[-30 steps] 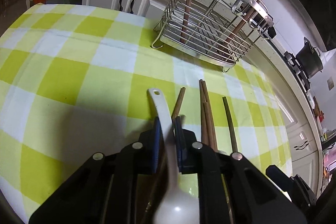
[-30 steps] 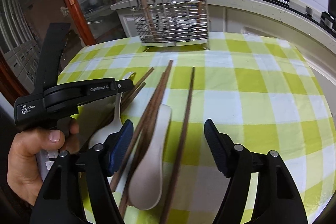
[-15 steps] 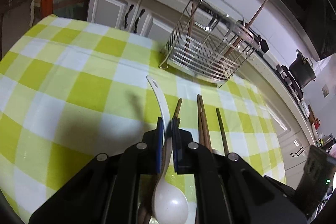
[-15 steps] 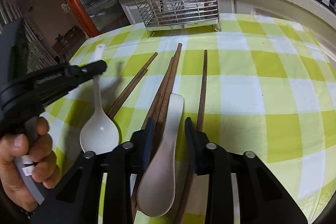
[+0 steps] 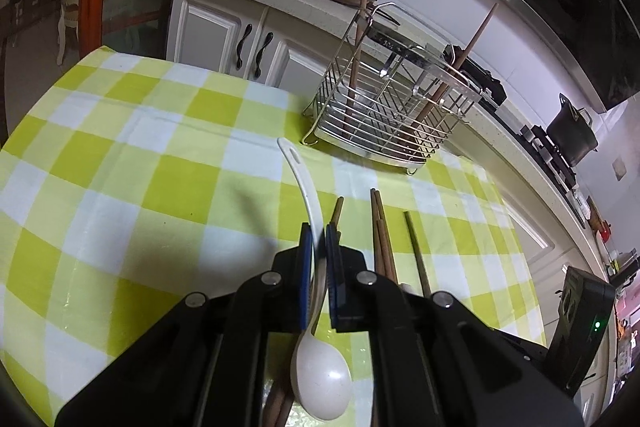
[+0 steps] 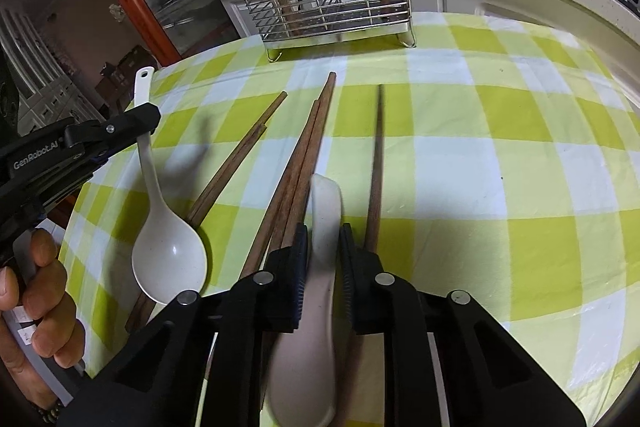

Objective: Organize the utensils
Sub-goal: 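Lift the white spoon with the left tool and carry it toward the wire rack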

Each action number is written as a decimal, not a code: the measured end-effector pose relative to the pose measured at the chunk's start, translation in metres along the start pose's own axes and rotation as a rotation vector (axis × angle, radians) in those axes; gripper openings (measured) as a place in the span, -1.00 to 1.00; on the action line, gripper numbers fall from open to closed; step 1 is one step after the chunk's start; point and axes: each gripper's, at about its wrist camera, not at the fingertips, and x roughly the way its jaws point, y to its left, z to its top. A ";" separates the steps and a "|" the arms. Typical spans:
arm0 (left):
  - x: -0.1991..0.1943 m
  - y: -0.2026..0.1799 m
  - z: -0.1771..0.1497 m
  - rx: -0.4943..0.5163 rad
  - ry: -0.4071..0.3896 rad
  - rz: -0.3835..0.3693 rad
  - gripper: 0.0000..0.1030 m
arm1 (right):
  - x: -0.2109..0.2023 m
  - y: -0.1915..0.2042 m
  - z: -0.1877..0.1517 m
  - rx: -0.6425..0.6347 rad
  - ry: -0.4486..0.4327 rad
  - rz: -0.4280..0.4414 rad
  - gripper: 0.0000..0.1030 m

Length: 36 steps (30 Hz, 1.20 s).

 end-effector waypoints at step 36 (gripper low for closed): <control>-0.089 -0.060 0.001 0.153 -0.153 -0.008 -0.92 | -0.115 0.010 0.014 -0.093 -0.330 -0.119 -0.83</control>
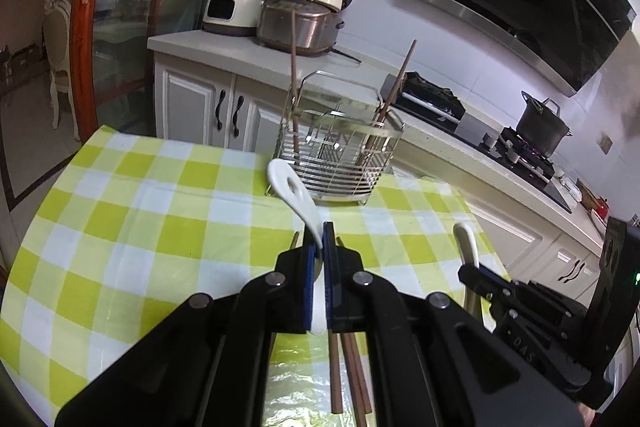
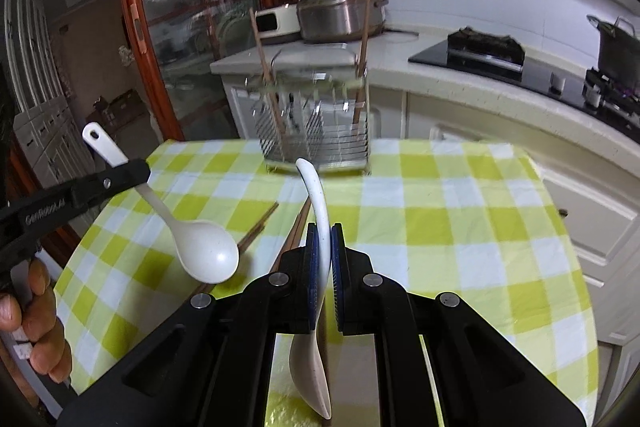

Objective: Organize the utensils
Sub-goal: 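Lift the white spoon with the left tool and carry it toward the wire rack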

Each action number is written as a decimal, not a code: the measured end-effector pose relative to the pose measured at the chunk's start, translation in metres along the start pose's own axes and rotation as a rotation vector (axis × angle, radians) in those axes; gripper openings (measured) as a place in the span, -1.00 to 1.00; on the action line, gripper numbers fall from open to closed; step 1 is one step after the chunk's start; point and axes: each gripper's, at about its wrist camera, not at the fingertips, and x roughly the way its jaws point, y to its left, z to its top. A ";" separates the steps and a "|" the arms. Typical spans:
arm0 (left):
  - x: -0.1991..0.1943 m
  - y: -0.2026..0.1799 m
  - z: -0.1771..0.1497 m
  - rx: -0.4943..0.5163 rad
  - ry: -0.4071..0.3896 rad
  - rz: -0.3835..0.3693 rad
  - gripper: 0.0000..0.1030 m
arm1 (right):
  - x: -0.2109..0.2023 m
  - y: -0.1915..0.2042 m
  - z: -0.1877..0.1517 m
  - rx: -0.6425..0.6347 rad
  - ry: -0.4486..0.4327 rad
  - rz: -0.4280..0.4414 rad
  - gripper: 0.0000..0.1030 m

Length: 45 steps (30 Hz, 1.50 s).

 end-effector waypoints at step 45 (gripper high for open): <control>0.044 -0.023 0.171 0.096 -0.271 0.063 -0.92 | 0.055 -0.024 0.203 0.076 -0.296 0.052 -0.83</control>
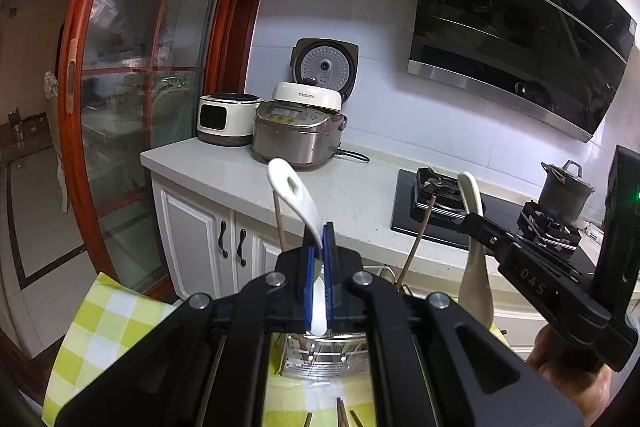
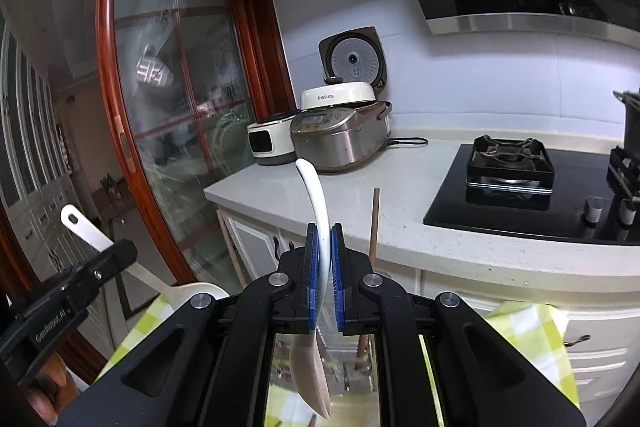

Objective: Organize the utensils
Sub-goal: 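Lift the white spoon with the left tool and carry it toward the wire rack, then lower the white spoon into the wire rack and open the left tool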

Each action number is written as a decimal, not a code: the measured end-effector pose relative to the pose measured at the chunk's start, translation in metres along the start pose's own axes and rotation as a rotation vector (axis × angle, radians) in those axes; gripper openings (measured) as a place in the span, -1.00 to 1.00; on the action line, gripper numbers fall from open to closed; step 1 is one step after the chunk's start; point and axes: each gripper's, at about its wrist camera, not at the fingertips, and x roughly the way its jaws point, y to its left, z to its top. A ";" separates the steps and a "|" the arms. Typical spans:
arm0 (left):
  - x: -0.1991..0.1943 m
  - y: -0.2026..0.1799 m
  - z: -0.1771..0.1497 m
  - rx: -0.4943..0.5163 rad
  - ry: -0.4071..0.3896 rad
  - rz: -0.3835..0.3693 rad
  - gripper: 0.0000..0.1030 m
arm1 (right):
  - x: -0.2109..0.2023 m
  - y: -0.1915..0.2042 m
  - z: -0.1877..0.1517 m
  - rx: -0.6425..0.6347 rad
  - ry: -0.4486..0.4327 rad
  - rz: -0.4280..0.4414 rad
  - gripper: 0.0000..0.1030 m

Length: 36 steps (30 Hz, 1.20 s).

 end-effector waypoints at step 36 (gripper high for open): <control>0.069 0.014 -0.030 -0.033 0.105 -0.016 -0.92 | 0.086 -0.002 -0.047 -0.060 -0.011 -0.051 -0.79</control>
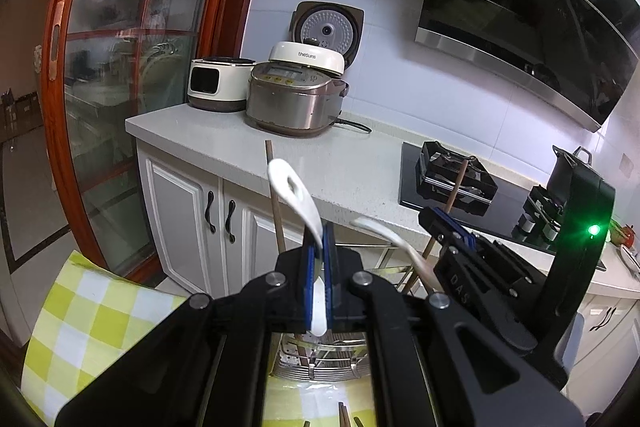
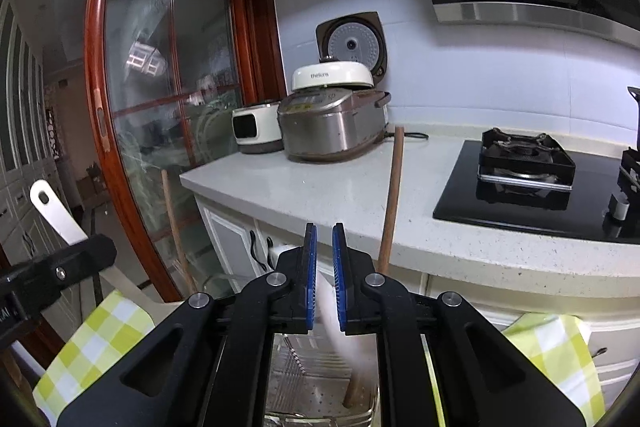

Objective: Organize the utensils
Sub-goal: 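Lower the white spoon into the wire rack and open the left tool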

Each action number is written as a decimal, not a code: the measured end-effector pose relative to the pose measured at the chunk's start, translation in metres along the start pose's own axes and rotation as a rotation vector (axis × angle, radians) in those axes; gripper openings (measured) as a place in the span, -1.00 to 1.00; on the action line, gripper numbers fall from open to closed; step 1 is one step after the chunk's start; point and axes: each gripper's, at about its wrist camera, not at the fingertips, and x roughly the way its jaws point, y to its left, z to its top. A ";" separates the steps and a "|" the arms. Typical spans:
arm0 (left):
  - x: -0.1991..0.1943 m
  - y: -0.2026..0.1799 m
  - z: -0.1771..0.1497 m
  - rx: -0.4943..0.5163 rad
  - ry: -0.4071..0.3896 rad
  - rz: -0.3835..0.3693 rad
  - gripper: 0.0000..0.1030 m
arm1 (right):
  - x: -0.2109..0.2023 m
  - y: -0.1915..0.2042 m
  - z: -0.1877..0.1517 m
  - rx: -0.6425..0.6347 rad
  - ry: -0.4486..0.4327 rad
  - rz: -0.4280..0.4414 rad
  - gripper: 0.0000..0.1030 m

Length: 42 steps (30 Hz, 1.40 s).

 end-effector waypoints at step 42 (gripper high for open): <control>0.018 -0.003 -0.012 -0.039 0.085 -0.018 -0.84 | 0.000 0.000 -0.025 -0.053 0.236 0.017 0.14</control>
